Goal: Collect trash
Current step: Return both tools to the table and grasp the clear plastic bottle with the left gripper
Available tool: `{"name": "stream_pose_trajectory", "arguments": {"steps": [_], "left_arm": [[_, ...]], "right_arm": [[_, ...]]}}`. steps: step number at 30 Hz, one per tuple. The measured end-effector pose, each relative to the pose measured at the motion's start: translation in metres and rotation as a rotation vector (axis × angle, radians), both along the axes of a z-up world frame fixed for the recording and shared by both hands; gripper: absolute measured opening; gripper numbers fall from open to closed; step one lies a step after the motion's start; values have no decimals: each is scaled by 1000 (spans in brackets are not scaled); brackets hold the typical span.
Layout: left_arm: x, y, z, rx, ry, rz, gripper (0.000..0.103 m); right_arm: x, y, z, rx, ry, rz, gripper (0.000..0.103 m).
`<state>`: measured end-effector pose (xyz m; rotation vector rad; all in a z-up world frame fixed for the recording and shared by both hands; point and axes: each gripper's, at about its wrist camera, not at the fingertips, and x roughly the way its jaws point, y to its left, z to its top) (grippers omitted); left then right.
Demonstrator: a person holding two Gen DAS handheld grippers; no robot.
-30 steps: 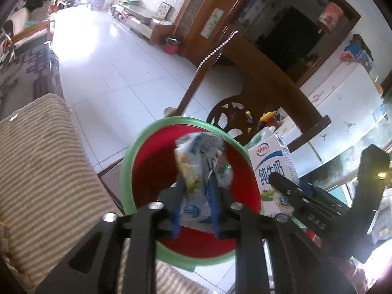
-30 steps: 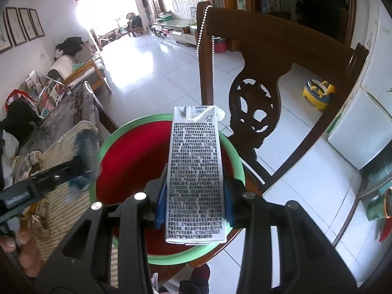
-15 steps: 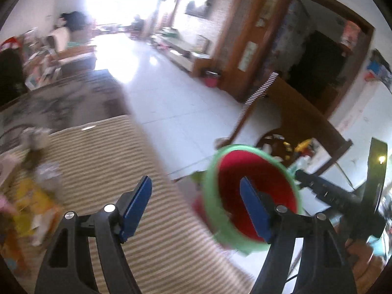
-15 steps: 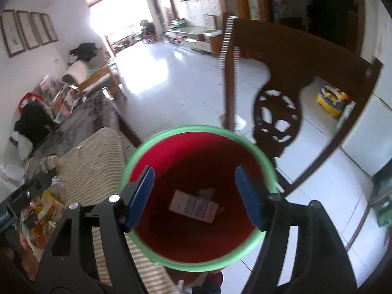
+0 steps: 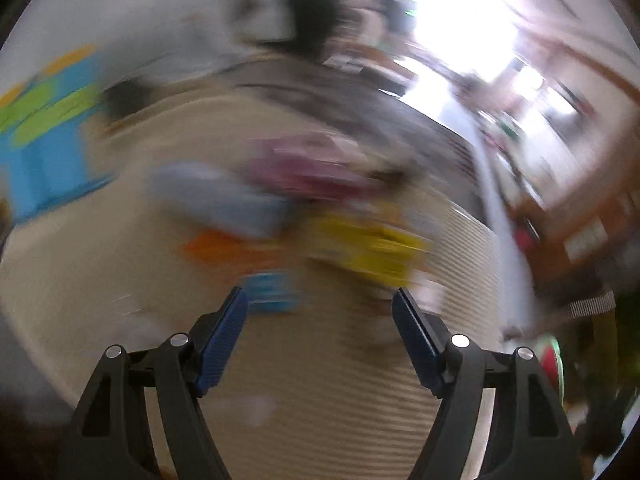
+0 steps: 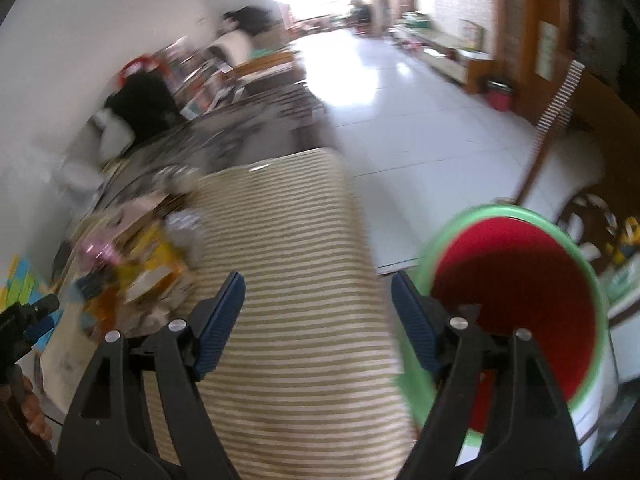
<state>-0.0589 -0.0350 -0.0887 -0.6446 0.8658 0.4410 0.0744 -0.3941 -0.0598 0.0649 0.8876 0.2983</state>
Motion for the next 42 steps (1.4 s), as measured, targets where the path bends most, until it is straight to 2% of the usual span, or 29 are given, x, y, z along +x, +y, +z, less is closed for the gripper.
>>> {"name": "stream_pose_trajectory", "arguments": {"steps": [1, 4, 8, 11, 13, 17, 22, 25, 28, 29, 30, 36, 39, 42], "left_arm": [[-22, 18, -4, -14, 9, 99, 72], [-69, 52, -23, -68, 48, 294, 75], [-94, 68, -48, -153, 100, 377, 75], [-88, 62, -56, -141, 123, 343, 75], [-75, 61, -62, -117, 180, 260, 75], [-58, 56, -66, -119, 212, 139, 77], [-48, 60, -83, -247, 188, 169, 79], [-36, 59, -97, -254, 228, 162, 79], [-25, 54, -107, -254, 259, 132, 74], [-21, 52, -108, -251, 261, 113, 63], [-16, 49, -108, -242, 250, 86, 61], [9, 45, -94, -115, 207, 0, 59], [16, 46, -76, -10, 174, -40, 59], [27, 49, -52, 126, 132, -99, 60]], "right_arm": [[-1, 12, -1, -7, -2, 28, 77], [-1, 41, -8, -24, 17, 105, 77], [-6, 74, -16, -31, 41, 190, 77], [-11, 89, -20, -40, 45, 233, 77], [-11, 98, -23, -51, 65, 254, 77], [-11, 104, -25, -52, 69, 267, 77], [-7, 99, -27, -43, 78, 237, 77], [-7, 95, -24, -44, 66, 222, 77], [-6, 88, -24, -41, 67, 201, 77], [-6, 86, -23, -42, 66, 193, 77], [-6, 84, -22, -43, 63, 185, 77], [-1, 76, -31, -12, 109, 136, 78], [1, 81, -36, -2, 135, 129, 78], [2, 98, -41, 4, 155, 142, 78]]}}
